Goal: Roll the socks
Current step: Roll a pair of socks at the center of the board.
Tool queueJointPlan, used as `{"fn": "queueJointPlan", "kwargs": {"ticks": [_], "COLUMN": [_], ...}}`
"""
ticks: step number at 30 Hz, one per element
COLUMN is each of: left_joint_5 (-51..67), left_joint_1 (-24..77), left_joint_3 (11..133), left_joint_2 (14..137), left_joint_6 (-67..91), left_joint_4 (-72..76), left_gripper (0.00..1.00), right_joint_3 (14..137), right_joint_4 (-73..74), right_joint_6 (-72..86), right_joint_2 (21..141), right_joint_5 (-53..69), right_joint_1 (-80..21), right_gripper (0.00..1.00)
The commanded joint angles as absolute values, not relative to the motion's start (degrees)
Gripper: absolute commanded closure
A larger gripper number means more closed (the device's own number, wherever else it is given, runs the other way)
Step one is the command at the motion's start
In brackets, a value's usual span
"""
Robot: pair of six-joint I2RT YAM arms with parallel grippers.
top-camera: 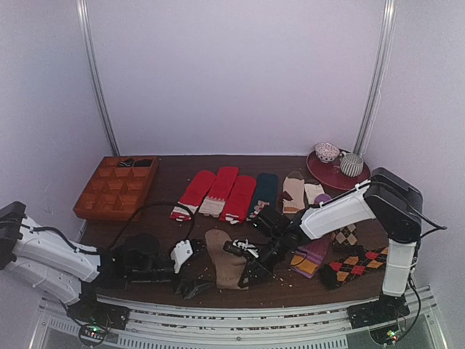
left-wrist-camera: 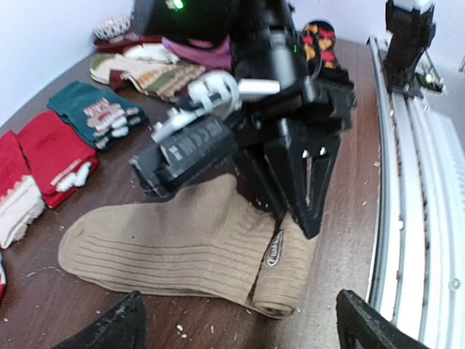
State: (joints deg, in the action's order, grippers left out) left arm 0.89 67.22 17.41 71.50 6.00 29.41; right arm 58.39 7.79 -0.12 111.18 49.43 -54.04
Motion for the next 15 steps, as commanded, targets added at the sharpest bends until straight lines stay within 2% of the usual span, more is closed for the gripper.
{"fn": "queueJointPlan", "kwargs": {"ticks": [1, 6, 15], "left_joint_5": [4.89, 12.06, 19.73], "left_joint_1": [67.15, 67.06, 67.06], "left_joint_3": [21.32, 23.62, 27.03], "left_joint_2": [81.11, 89.49, 96.62], "left_joint_6": [1.41, 3.91, 5.72], "left_joint_4": [37.29, 43.63, 43.68], "left_gripper": [0.12, 0.17, 0.47], "right_joint_3": [57.25, 57.5, 57.46], "right_joint_4": [18.51, 18.77, 18.85], "right_joint_6": [1.66, 2.32, 2.35], "right_joint_2": [115.43, 116.34, 116.37], "right_joint_5": [48.65, 48.3, 48.58], "right_joint_1": [-53.97, -53.49, -52.65], "right_gripper": [0.9, 0.9, 0.9]}}
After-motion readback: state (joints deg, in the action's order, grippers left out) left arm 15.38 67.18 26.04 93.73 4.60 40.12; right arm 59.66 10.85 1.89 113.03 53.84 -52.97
